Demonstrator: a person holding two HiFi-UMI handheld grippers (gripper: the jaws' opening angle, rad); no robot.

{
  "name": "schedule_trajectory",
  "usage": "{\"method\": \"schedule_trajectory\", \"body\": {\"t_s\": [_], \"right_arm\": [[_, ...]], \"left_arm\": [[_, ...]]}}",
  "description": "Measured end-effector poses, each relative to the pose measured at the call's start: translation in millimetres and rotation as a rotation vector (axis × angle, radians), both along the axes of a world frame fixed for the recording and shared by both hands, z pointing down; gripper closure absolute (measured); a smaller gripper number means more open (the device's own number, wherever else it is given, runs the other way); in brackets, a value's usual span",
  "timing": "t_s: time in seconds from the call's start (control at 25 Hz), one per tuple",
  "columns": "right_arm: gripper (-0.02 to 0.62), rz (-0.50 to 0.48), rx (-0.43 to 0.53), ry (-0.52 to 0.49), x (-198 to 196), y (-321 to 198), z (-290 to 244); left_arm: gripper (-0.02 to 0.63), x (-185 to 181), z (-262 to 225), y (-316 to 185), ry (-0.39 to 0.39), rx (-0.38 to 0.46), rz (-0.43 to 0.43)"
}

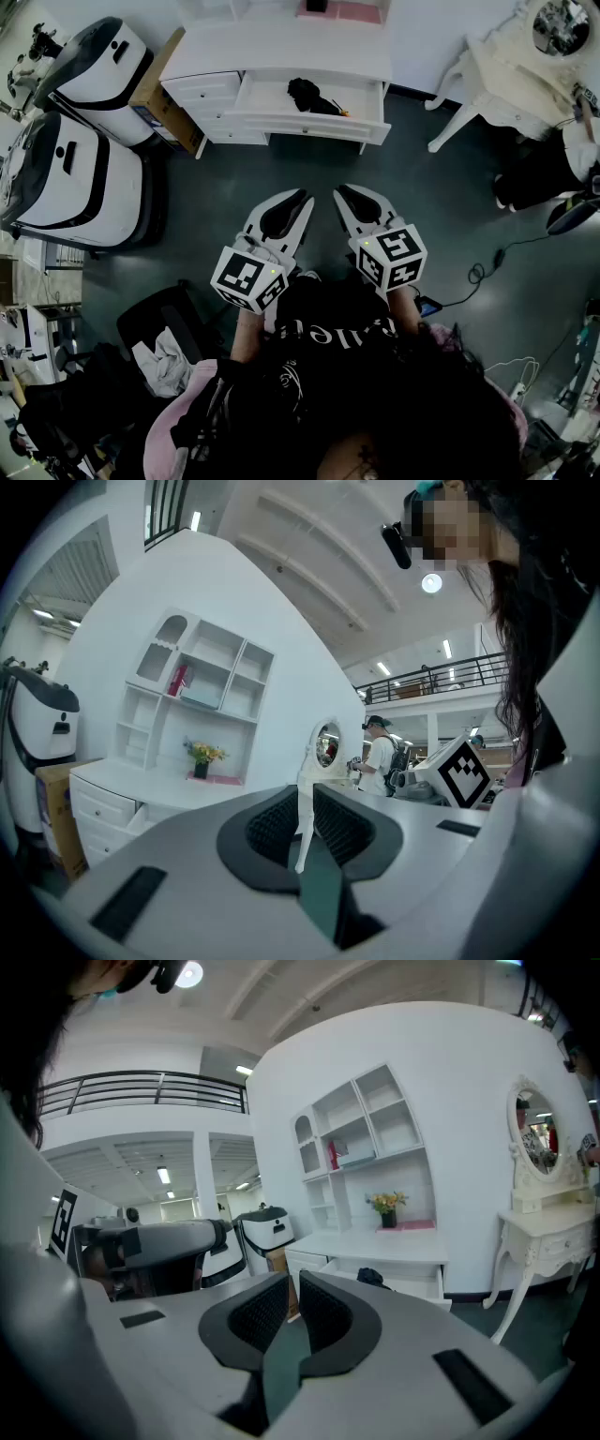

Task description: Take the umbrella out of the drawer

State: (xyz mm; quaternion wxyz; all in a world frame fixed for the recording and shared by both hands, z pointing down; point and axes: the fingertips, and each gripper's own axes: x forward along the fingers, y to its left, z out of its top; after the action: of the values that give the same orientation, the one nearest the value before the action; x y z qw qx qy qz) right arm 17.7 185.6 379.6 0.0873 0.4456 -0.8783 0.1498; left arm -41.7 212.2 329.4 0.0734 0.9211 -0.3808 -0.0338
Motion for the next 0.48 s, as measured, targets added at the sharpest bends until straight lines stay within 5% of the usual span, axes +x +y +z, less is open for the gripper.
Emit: {"method": "schedule_trajectory", "body": {"t_s": [0.48], "right_arm": [[0.529,0.017,-0.018,-0.008,-10,13,4]], "left_arm": [[0.548,-16,6,9,0.009,-0.021,0.002]]}}
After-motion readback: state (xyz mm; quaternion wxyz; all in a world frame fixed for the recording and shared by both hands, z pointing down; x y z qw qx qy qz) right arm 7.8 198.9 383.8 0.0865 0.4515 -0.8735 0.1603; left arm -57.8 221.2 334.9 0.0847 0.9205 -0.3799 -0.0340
